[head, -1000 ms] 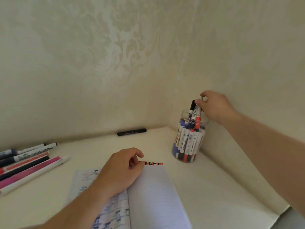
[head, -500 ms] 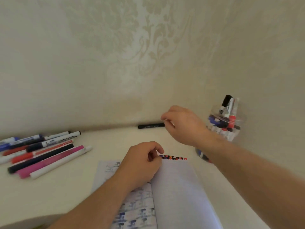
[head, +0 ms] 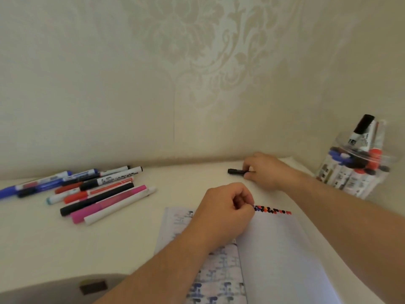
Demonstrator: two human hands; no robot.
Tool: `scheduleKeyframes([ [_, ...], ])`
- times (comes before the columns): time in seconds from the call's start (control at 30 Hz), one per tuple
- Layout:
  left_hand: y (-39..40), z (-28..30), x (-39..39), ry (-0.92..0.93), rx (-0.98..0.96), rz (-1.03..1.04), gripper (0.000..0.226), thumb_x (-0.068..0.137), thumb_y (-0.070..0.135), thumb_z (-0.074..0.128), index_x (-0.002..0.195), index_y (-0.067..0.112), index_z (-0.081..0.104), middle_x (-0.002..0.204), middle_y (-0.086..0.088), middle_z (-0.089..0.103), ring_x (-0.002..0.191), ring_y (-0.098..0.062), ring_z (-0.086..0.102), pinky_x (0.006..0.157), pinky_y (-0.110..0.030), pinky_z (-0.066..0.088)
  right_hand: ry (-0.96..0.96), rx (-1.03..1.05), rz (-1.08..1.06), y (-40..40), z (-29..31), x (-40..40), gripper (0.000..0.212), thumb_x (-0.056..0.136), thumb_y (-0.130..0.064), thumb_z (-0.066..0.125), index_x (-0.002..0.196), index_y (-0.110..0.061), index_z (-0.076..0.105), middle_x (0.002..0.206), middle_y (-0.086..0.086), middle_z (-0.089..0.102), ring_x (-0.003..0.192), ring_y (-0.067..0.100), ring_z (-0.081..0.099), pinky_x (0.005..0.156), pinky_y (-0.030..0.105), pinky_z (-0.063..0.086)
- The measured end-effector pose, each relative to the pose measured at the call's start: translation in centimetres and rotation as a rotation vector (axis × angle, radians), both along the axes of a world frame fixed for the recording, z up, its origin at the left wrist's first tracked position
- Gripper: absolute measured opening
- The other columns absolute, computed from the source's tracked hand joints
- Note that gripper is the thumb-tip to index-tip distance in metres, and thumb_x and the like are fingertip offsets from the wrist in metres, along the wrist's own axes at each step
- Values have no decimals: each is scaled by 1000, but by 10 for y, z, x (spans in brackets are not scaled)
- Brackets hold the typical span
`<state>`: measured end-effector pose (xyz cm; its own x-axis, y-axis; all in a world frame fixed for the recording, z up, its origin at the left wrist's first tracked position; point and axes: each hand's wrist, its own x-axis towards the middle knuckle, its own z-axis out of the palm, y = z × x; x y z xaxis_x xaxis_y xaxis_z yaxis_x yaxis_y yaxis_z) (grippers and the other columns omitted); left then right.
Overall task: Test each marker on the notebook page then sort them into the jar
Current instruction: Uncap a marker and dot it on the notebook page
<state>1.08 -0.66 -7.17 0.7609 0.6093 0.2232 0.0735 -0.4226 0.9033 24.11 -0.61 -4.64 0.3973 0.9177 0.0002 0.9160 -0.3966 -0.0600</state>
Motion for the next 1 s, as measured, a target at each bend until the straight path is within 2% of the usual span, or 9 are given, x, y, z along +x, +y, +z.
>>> scheduleKeyframes([
  [0.1, 1, 0, -2, 6, 52, 18, 11, 84, 14, 63, 82, 25, 66, 73, 8, 64, 60, -3, 50, 61, -20, 42, 182, 325, 30, -35, 14, -28, 14, 105, -33, 59, 112, -21, 62, 90, -4, 56, 87, 22, 59, 70, 34, 38],
  [0.2, 1, 0, -2, 3, 119, 47, 9, 92, 34, 65, 93, 33, 56, 87, 12, 62, 69, -4, 54, 64, -21, 42, 812, 658, -16, -86, 23, -58, 10, 106, -22, 58, 99, -15, 57, 69, 5, 57, 58, 21, 53, 54, 36, 42],
  [0.3, -6, -2, 0, 60, 362, -13, 35, 94, 58, 53, 120, 34, 49, 113, 15, 55, 92, -2, 53, 78, -22, 45, 1230, 697, 8, -131, 13, -79, 14, 98, 3, 61, 93, -8, 55, 71, 20, 55, 56, 26, 53, 51, 34, 41],
  [0.37, -13, -4, 3, 122, 609, -85, 46, 97, 63, 42, 130, 31, 46, 116, 11, 55, 101, -8, 51, 83, -30, 47, 1359, 706, -11, -144, 0, -81, 19, 93, 7, 64, 92, -11, 56, 74, 22, 57, 59, 27, 54, 52, 33, 42],
  [0.47, -17, -6, 6, 133, 732, -90, 39, 102, 52, 34, 125, 27, 52, 107, 6, 64, 94, -16, 54, 78, -42, 49, 1349, 756, -47, -147, -9, -82, 13, 99, -9, 65, 89, -12, 57, 68, 15, 58, 55, 23, 47, 46, 27, 33],
  [0.57, -14, -11, 6, 100, 757, -66, 34, 104, 51, 30, 121, 31, 51, 97, 6, 62, 88, -17, 55, 74, -43, 49, 1328, 823, 23, -144, -12, -86, 24, 89, -27, 73, 84, -9, 58, 63, 11, 56, 52, 17, 45, 45, 24, 33],
  [0.7, -16, -10, 9, 156, 688, -101, 41, 102, 59, 24, 131, 43, 48, 98, 10, 62, 91, -14, 57, 78, -39, 50, 1326, 875, -12, -144, -16, -86, 21, 97, -14, 70, 80, -10, 57, 63, 9, 57, 55, 17, 49, 47, 25, 36],
  [0.8, -15, -9, 9, 157, 639, -152, 37, 103, 58, 28, 122, 40, 53, 95, 13, 66, 85, -10, 59, 76, -39, 51, 1370, 882, -32, -144, -17, -85, 28, 97, -5, 68, 74, -9, 52, 59, 10, 54, 53, 17, 50, 46, 25, 38],
  [1.0, -12, -10, 9, 173, 589, -189, 30, 104, 57, 34, 126, 48, 52, 89, 14, 71, 78, -6, 64, 75, -36, 52, 1370, 880, -5, -144, -21, -83, 40, 97, -2, 67, 64, -17, 49, 62, 14, 54, 55, 19, 52, 47, 25, 40],
])
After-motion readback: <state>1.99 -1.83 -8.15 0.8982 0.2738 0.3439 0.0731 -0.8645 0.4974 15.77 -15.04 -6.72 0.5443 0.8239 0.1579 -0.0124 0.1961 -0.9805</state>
